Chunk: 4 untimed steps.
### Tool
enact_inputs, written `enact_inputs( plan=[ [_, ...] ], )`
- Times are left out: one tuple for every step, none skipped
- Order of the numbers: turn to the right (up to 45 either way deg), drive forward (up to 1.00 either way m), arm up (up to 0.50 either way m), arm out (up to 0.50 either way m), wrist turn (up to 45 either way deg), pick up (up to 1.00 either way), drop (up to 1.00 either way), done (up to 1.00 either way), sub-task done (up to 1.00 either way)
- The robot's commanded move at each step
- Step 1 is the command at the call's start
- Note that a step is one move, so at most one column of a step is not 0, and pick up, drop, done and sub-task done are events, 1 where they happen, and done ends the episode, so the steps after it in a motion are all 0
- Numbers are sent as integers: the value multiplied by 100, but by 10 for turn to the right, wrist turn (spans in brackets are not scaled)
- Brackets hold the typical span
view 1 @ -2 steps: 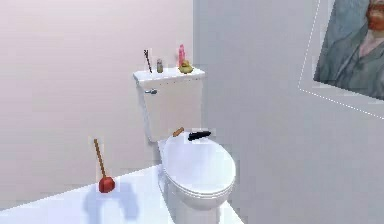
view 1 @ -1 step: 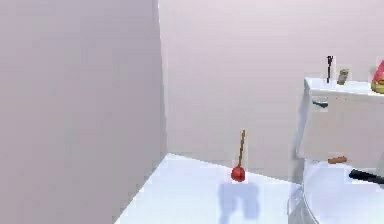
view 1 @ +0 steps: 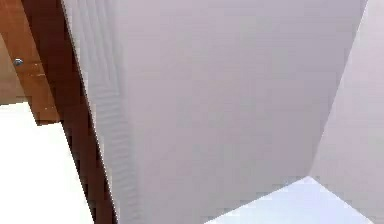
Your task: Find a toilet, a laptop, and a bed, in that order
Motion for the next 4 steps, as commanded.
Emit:
enact_inputs(
  plan=[
    [-450,0,0,0,0,0,0,0,0],
    [-240,0,0,0,0,0,0,0,0],
    [0,40,0,0,0,0,0,0,0],
    [180,0,0,0,0,0,0,0,0]
  ],
)
